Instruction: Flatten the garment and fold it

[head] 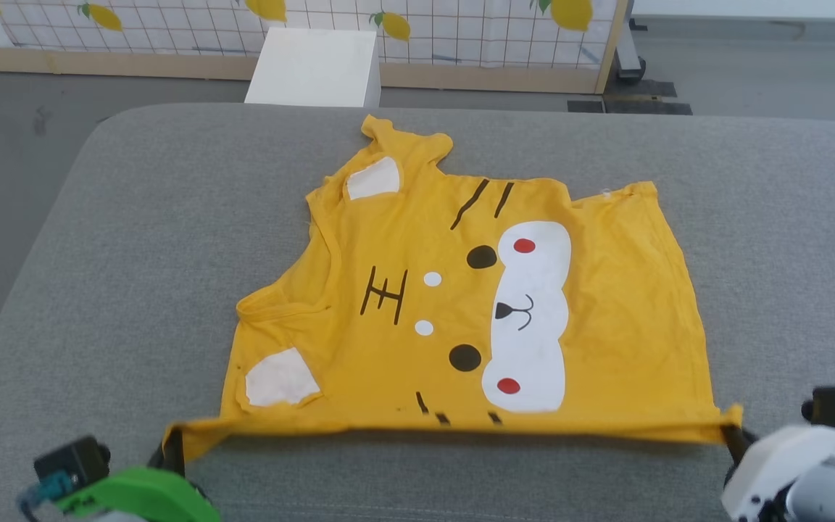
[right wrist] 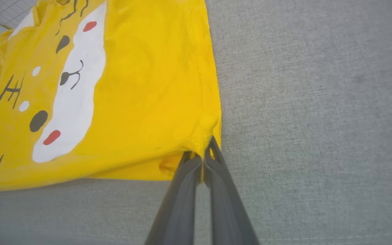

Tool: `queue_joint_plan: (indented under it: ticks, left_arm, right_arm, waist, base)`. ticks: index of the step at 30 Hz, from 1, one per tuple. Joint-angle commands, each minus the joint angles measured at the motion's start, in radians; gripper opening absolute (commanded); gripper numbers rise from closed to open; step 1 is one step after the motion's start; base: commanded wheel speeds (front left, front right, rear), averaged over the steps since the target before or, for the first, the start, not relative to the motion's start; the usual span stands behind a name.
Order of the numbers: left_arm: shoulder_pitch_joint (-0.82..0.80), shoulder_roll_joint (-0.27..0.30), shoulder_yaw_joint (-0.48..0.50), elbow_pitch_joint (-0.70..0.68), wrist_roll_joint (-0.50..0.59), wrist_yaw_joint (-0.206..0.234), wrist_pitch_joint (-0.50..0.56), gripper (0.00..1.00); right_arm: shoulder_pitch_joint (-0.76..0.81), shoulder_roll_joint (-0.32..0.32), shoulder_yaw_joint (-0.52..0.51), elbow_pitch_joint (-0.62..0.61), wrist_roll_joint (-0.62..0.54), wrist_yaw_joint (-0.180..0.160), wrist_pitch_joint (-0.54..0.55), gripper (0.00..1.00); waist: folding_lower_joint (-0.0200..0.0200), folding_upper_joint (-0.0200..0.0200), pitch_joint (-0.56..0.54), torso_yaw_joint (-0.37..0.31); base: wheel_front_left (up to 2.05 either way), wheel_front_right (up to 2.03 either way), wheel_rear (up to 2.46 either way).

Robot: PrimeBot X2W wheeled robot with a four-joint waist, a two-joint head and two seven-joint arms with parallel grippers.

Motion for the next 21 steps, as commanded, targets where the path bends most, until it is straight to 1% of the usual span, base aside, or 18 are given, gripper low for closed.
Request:
queue_joint_plan:
  ticks: [1,5,8,11,17,21]
  left_arm:
    - [-0.047,0.022,-0.001,-0.012,0.012,-0.001,0.008,0.0]
    - [-0.162,0.053,-0.029,-0.019,0.034,-0.022,0.056,0.0]
    - [-0.268,0.079,-0.056,0.01,0.052,-0.055,0.093,0.0]
    - [-0.368,0.094,-0.071,0.054,0.063,-0.088,0.111,0.0]
    - [-0.561,0.104,-0.105,0.178,0.086,-0.152,0.127,0.0]
    - [-0.668,0.088,-0.127,0.266,0.102,-0.185,0.113,0.0]
  right_arm:
    - [-0.039,-0.005,0.005,-0.023,-0.015,-0.001,0.01,0.0]
    - [-0.113,-0.005,0.02,-0.06,-0.053,-0.001,0.081,0.0]
    - [-0.19,-0.005,0.013,-0.062,-0.082,-0.001,0.152,0.0]
    - [-0.267,-0.005,0.001,-0.043,-0.111,-0.001,0.209,0.0]
    - [-0.404,-0.005,-0.014,0.028,-0.176,-0.001,0.295,0.0]
    - [-0.474,-0.005,-0.032,0.072,-0.201,-0.001,0.321,0.0]
  waist:
    - [0.0001,0.0,0.007,-0.006]
    - [0.0001,0.0,0.03,-0.013]
    - [0.0001,0.0,0.073,-0.023]
    - [0.0001,0.0,0.122,-0.031]
    - [0.0001,0.0,0.233,-0.034]
    - [0.0001,0.0,0.299,-0.027]
  base:
    - [0.0,0.0,0.0]
    - [0.0,0.0,0.0]
    - [0.0,0.0,0.0]
    - [0.0,0.0,0.0]
    - [0.0,0.0,0.0]
    - [0.0,0.0,0.0]
